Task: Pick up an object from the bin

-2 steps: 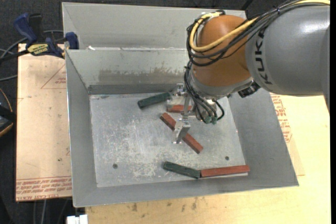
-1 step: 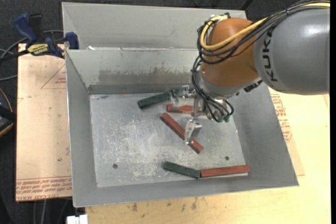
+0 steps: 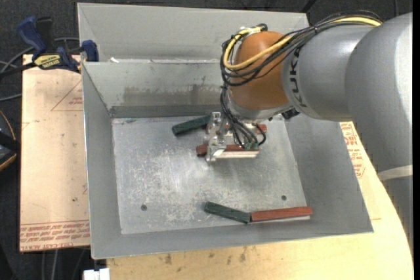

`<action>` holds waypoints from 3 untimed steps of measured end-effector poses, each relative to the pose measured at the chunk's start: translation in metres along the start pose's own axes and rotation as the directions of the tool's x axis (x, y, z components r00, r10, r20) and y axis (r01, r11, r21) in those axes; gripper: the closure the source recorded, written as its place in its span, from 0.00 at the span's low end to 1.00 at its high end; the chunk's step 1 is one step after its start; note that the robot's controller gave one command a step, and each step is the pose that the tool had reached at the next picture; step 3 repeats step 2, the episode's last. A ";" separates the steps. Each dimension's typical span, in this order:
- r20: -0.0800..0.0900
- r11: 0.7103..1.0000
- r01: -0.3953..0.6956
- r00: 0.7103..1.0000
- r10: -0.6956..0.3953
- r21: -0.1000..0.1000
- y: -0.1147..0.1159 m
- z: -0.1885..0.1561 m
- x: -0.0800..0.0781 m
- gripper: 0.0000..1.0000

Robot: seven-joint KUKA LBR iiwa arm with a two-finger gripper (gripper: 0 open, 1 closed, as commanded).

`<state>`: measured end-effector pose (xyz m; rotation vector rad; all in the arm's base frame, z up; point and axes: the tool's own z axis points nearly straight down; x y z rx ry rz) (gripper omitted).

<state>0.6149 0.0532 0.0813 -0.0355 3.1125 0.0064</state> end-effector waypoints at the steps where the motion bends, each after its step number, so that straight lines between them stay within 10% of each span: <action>1: 0.000 1.000 -0.001 1.000 0.001 0.000 0.000 0.000 0.000 1.00; 2: -0.024 1.000 0.006 1.000 -0.006 0.003 -0.007 -0.132 -0.017 1.00; 3: -0.024 1.000 0.006 1.000 -0.006 0.003 -0.007 -0.132 -0.017 1.00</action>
Offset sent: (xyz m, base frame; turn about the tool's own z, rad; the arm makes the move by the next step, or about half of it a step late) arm 0.0127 -0.0080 0.1323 -0.0068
